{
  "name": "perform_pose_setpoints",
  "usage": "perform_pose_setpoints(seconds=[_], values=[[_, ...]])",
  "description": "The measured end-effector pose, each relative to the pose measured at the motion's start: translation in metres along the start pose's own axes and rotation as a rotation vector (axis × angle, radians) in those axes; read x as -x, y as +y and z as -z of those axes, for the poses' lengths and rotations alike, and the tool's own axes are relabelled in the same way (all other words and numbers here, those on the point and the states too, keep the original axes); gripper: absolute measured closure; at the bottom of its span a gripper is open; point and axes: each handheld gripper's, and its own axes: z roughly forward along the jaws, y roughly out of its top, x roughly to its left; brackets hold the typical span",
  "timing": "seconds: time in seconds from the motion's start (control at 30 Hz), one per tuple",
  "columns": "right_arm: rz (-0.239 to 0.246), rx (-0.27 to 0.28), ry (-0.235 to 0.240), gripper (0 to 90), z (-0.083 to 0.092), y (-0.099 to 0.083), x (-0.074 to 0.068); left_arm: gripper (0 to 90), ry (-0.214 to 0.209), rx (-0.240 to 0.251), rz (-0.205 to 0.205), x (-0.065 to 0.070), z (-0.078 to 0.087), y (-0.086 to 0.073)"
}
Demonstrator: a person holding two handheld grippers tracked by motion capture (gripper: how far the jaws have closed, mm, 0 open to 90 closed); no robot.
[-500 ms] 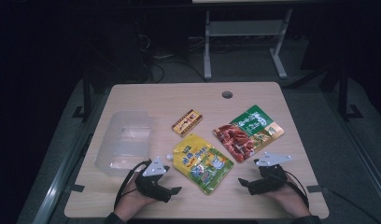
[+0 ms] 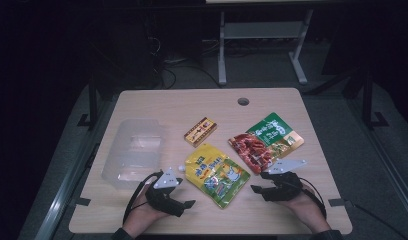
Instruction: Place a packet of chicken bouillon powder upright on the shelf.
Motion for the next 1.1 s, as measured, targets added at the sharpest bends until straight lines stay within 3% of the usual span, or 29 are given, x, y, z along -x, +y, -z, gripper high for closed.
perform_pose_setpoints(seconds=[0.03,0.07,0.1,0.13,0.2,0.37,0.73,1.1], values=[[0.000,0.000,0.000,49.5,0.000,0.000,0.000,13.3,0.000,0.000,0.000,0.000,0.000,0.000],[0.017,0.005,0.014,58.1,-0.002,0.005,-0.002,13.3,0.002,-0.001,0.002,0.000,0.000,0.000],[0.017,0.005,0.014,58.1,-0.002,0.005,-0.002,13.3,0.002,-0.001,0.002,0.000,0.000,0.000],[0.025,0.005,0.025,67.6,-0.003,0.009,-0.004,13.3,0.000,0.000,0.005,0.001,0.000,0.000],[0.032,-0.001,0.039,76.1,-0.006,0.015,-0.005,13.3,-0.002,-0.005,-0.003,0.000,-0.001,0.000],[0.057,-0.016,0.075,89.2,-0.017,0.027,-0.003,13.3,-0.002,0.002,-0.005,0.001,-0.001,0.000],[0.115,-0.016,0.103,89.9,-0.044,0.057,-0.004,13.3,-0.002,-0.001,-0.003,0.001,0.000,0.001],[0.133,-0.034,0.125,90.0,-0.079,0.080,-0.010,13.3,-0.009,-0.007,-0.014,-0.001,0.000,0.001]])
